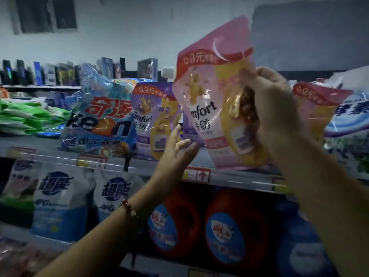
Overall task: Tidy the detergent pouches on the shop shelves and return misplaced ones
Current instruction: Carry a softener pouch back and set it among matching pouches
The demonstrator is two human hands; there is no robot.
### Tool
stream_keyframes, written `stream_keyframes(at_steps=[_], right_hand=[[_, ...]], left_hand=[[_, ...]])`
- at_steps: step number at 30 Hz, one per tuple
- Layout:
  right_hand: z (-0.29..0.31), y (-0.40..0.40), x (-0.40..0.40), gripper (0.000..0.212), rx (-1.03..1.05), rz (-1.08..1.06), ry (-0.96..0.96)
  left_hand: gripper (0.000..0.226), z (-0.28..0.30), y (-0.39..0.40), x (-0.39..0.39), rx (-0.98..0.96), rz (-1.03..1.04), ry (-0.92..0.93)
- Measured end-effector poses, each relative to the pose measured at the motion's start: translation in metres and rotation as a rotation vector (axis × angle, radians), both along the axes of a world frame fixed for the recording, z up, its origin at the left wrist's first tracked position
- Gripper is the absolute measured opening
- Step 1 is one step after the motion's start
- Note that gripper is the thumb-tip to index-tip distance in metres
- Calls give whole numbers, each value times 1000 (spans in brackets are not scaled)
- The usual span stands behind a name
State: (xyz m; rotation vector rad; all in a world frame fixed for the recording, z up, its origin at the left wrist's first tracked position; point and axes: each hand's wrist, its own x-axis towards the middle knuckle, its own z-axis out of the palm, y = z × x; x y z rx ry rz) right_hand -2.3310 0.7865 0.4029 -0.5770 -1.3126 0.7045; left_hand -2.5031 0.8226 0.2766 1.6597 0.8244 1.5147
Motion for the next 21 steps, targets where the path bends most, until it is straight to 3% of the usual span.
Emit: stream_keyframes(at_steps=[2, 5, 9, 10, 12, 13, 14, 16, 18, 21], right_hand=[[-10, -18, 2, 22, -147, 98, 64], [-49, -30, 0, 11, -398, 196, 130], [-149, -48, -10, 37, -671, 198, 149], [-180, -55, -14, 37, -734, 210, 129], [-244, -67, -17, 26, -859, 177, 87], [-275, -76, -21, 24, -926, 178, 71], [-305, -84, -25, 33, -1006, 214, 62], [-353, -103, -35, 62, -1201, 339, 34], [-386, -118, -49, 72, -1350, 479, 1], [-417, -129, -65, 51, -1486, 552, 30]], left_hand=[[101, -7, -27, 3, -8, -208, -35], [68, -29, -66, 5, -234, -470, -171], [30, -98, -114, -1, -509, -548, -264], [22, -117, -130, -7, -589, -536, -270], [36, -161, -156, -15, -732, -430, -161], [30, -183, -158, -18, -846, -334, -251], [13, -197, -168, -22, -938, -194, -301], [52, -235, -181, -37, -992, -86, -269], [54, -263, -197, -47, -1021, -60, -231], [39, -281, -226, -56, -1019, -68, -200]])
